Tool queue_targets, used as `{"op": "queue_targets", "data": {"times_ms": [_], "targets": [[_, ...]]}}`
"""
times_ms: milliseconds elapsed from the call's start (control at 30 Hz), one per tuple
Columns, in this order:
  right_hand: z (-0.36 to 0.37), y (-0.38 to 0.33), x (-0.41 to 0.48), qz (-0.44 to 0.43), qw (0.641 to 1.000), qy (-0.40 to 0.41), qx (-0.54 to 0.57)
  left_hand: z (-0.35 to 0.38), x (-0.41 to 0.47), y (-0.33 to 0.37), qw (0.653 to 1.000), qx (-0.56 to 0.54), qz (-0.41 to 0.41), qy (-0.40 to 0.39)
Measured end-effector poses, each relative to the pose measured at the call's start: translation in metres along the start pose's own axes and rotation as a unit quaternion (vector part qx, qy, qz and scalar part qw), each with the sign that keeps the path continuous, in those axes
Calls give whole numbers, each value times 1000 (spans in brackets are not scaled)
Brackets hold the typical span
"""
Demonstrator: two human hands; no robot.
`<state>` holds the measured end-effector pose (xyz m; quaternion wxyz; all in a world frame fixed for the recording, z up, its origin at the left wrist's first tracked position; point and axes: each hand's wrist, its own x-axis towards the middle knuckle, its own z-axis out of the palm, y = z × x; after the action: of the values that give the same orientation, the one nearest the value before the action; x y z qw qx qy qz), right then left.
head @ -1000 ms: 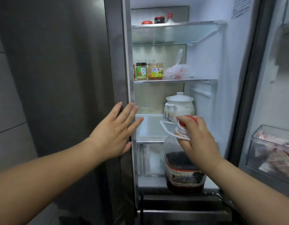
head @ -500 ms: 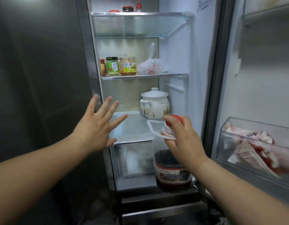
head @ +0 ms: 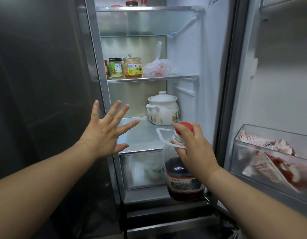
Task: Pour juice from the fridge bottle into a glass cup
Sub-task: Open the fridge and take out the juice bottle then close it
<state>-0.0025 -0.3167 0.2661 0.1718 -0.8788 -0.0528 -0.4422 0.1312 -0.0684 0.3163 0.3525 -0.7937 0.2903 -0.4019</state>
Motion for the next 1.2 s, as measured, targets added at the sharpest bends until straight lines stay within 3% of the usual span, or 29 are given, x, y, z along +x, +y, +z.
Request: {"op": "queue_targets", "data": {"times_ms": [333,433,500,633,800,867,967,1100,1200], "targets": [[-6,-16,2,-2,1000,8,15,0,13,3,999,-16,-14,-29],[-13,-18,-1,-2,1000,6,5,5,12,0,997,-69,-23,15],[-17,-18,-5,-5,1000,4,-12,-5,11,5,985,-163,-32,40],[-31,-20,-14,5,999,7,-31,-58,5,42,913,-383,19,139],[-45,-21,-31,32,998,12,-51,-102,2,77,867,-436,50,235],[-50,-23,-40,47,997,28,-47,-113,1,90,810,-544,28,217],[-61,-28,-52,60,996,58,-32,-121,-5,112,701,-701,3,131],[-76,-33,-66,67,993,84,-38,-133,-7,132,628,-773,-13,86],[-85,-38,-75,70,992,95,-34,-143,-8,138,596,-799,-16,82]]}}
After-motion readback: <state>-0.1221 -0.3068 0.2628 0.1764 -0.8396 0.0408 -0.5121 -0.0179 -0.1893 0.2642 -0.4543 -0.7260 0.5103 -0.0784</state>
